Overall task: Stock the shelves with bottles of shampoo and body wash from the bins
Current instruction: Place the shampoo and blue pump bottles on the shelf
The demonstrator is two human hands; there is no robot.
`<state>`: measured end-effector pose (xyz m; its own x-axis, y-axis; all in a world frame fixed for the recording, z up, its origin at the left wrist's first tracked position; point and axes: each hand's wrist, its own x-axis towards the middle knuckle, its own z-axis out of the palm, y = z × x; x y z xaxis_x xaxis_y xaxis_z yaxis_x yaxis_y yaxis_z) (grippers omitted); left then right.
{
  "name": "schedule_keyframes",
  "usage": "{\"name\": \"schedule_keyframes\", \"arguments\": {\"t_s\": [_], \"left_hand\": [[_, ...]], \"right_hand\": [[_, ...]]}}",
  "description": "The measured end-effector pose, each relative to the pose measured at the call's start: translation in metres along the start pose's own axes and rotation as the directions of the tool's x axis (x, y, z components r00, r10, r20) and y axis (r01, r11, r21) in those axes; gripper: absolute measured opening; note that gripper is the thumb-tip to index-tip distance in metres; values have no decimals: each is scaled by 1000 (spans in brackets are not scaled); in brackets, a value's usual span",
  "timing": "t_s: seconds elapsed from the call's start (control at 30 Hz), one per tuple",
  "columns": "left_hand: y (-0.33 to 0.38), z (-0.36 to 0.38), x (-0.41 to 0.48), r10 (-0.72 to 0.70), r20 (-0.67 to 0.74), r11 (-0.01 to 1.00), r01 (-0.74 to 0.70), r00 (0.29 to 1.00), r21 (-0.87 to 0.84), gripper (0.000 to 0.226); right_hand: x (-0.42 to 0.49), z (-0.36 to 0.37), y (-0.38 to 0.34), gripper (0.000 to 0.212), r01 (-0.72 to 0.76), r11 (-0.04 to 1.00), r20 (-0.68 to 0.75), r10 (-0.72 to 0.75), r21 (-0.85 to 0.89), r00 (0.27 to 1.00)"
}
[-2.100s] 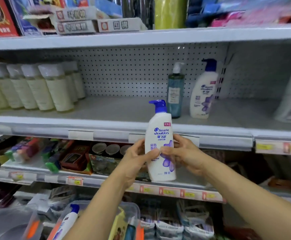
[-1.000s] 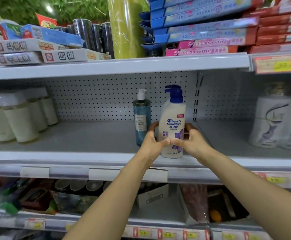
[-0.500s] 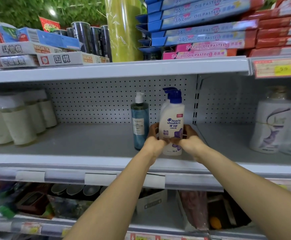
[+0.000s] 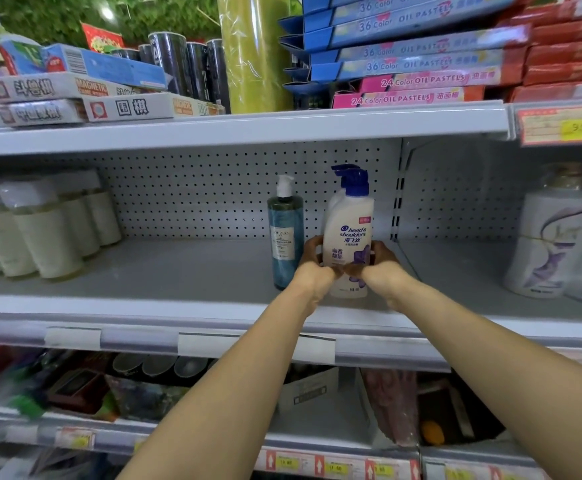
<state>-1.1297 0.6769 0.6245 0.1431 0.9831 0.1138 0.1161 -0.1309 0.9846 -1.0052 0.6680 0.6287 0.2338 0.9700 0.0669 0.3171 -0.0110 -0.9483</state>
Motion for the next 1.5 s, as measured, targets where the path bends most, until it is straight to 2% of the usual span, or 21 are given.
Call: {"name": "schedule_keyframes", "arguments": {"t_s": [0.17,0.27,0.37,0.43,0.6,0.7,0.83,0.93,1.03,1.1,1.23,1.5], "left_hand": [[4,-1,-14,-17,25,1000,17,1000,-22,72],[2,-7,-28,-46,-16,995,44,999,-93,73],[-7,-18,-43,-48,-77,990,37,996,-138,62],[-11,-29,-53,-46,-110,984,27,993,-173,46],[-13,-70,-87,-51,-162,954,0,985,-298,35],[-20,-102,-109,-52,-189,940,-16,981,-340,23],[-38,-146,-132,-103,-223,941,22,969,-338,19],[-62,-188,-153,-184,-234,932,94,955,-349,16],[-92,-240,-176,-297,-283,912,183,912,-366,14],[-114,-277,-191,-383,-332,888,245,862,-390,16],[-162,-342,-215,-516,-391,832,336,762,-442,18],[-271,-425,-253,-731,-404,671,473,549,-571,27]], "right_hand": [[-5,3,3,62,-11,1000,-48,10,-15,999],[-11,8,7,69,10,996,-165,-24,-88,986],[-24,18,9,65,30,997,-279,-47,-65,959],[-37,27,8,57,66,998,-313,-68,-16,947],[-75,62,-6,44,234,967,-285,-197,101,938],[-92,90,-13,35,288,947,-198,-259,140,946],[-114,138,-15,30,292,947,-41,-290,136,956],[-129,176,-13,25,236,961,73,-248,143,966],[-144,213,-10,19,158,982,243,-179,103,953],[-154,238,-5,15,82,995,366,-99,61,925],[-172,296,15,13,-161,987,526,126,22,841],[-210,424,73,12,-433,895,639,397,-109,658]]}}
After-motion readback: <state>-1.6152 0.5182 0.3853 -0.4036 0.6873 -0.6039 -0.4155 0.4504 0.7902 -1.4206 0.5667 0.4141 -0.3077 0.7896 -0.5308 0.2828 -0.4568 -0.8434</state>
